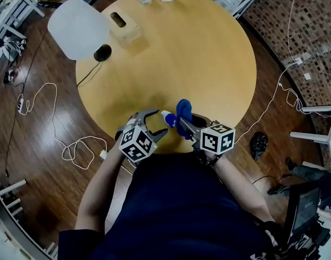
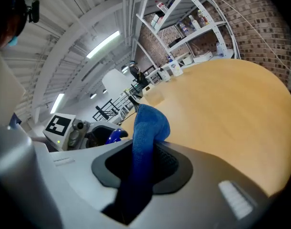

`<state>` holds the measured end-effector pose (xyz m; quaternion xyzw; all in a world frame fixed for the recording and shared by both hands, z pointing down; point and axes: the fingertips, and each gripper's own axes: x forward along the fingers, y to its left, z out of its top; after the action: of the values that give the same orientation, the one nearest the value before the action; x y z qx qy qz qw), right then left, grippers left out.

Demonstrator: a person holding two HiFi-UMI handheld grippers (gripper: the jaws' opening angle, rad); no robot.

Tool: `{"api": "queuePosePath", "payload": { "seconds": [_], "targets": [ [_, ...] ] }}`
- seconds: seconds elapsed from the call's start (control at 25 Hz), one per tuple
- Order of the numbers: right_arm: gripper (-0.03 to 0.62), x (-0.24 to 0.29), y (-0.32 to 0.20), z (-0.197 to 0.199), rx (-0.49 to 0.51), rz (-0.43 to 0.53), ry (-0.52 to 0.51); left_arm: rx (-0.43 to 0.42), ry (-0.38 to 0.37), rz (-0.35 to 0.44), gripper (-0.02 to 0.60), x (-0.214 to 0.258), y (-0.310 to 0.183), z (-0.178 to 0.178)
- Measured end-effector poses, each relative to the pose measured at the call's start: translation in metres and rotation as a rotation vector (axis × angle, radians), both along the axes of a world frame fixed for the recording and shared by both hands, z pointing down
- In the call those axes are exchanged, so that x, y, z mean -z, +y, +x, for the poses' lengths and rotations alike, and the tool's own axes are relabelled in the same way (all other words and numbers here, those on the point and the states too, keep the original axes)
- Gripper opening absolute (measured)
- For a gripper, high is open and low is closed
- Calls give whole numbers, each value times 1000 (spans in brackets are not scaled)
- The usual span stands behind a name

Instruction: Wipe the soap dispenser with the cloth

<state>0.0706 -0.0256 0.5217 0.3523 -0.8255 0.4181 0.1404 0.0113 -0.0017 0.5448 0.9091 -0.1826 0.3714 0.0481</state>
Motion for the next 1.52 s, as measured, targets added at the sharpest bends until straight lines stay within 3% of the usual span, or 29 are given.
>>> {"api": "queuePosePath", "payload": {
  "seconds": [0.16, 0.32, 0.52, 0.64, 0.84, 1.0, 1.2, 1.4, 1.52],
  "targets": [
    [101, -9, 4, -21, 84, -21, 38, -200, -155, 63, 324, -24, 1, 17],
    [103, -24, 4, -19, 137, -40, 126, -241, -186, 69, 301, -27, 3, 24],
    [103, -39, 7, 5, 86, -66, 219, -183, -215, 93, 284, -30, 1, 21],
    [103, -24, 11, 2, 70, -23, 182, -142, -221, 110, 270, -30, 0, 17],
    [103, -14, 17, -26, 128, 41, 145, -70, -230, 110, 247, -29, 0, 11],
    [105, -23, 6, -16, 86, 36, 177, -17, -218, 90, 194, -25, 4, 4],
    [103, -26, 1, 7, 17, 33, 292, 49, -204, 62, 186, -24, 7, 1],
    [103, -6, 9, -14, 66, 96, 183, 111, -180, 7, 180, -25, 9, 2],
    [103, -15, 14, -24, 106, 86, 187, 142, -163, -28, 178, -24, 11, 1]
  ]
}}
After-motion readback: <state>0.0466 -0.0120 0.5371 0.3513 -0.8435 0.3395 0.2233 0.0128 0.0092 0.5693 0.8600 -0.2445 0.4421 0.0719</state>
